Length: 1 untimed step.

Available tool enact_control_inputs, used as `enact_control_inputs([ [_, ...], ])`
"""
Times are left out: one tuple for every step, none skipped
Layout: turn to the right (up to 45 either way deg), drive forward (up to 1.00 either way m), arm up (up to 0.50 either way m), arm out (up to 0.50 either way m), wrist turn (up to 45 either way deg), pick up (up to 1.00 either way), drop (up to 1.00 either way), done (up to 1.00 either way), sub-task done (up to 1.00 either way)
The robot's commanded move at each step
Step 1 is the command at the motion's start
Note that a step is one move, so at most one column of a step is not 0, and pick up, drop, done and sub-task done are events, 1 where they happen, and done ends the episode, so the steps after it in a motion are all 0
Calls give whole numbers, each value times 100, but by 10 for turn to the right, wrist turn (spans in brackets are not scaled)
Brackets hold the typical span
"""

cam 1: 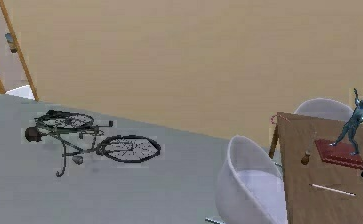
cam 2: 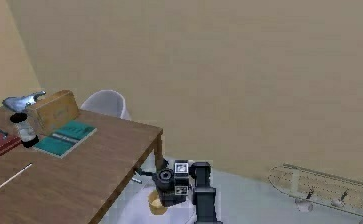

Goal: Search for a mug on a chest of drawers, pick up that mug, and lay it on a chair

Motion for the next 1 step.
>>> enact_control_inputs([
  [0, 0, 0, 0, 0, 0, 0, 100, 0],
])
